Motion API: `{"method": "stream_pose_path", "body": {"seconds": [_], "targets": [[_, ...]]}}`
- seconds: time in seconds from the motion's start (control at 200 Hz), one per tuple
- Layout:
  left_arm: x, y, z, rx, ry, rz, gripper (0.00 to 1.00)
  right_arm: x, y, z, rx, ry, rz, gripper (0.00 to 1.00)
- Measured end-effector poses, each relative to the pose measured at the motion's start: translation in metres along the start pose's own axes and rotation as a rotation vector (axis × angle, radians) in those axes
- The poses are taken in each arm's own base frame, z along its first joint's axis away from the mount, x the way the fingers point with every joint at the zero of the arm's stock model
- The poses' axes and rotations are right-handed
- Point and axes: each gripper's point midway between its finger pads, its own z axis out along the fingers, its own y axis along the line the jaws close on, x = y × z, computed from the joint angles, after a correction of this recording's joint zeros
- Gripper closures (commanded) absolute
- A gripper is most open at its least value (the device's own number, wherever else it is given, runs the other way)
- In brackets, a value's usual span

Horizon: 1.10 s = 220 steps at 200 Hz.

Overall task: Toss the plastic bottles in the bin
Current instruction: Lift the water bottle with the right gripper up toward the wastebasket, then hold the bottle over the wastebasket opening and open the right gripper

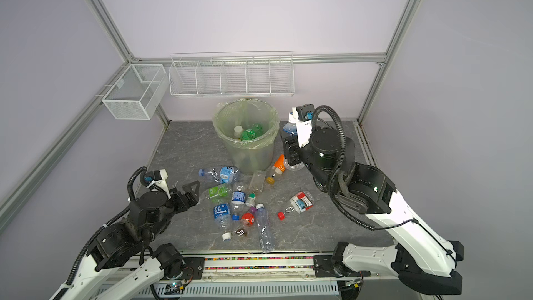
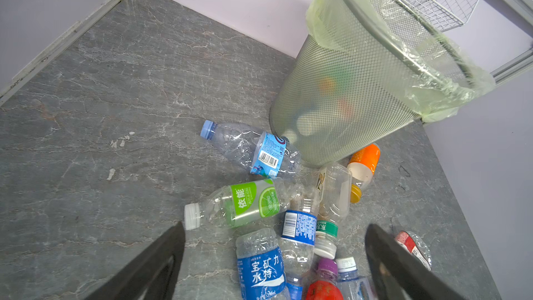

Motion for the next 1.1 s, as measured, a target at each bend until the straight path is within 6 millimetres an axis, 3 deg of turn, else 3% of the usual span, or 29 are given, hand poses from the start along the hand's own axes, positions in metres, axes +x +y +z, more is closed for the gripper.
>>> {"method": "stream_pose_path", "body": {"seconds": [0.255, 0.585, 0.76, 0.91, 1.1], "targets": [[0.001, 0.004, -0.004, 0.0, -0.001, -0.003, 0.04, -0.028, 0.02, 0.008, -0.077, -0.064, 0.026, 0.93], [0.0, 0.006, -0.006, -0.004, -0.007, -0.008, 0.04, -0.061, 0.026, -0.002, -0.132, -0.161, 0.076, 0.93], [0.0, 0.006, -0.006, -0.004, -0.007, -0.012, 0.04, -0.098, 0.026, 0.0, -0.129, -0.213, 0.105, 0.93], [0.0, 0.006, -0.007, -0.002, -0.008, -0.017, 0.04, -0.098, 0.032, 0.019, -0.13, -0.2, 0.095, 0.93], [0.0, 0.007, -0.008, -0.002, -0.008, -0.023, 0.04, -0.078, 0.028, 0.073, -0.087, -0.139, 0.089, 0.93]]}}
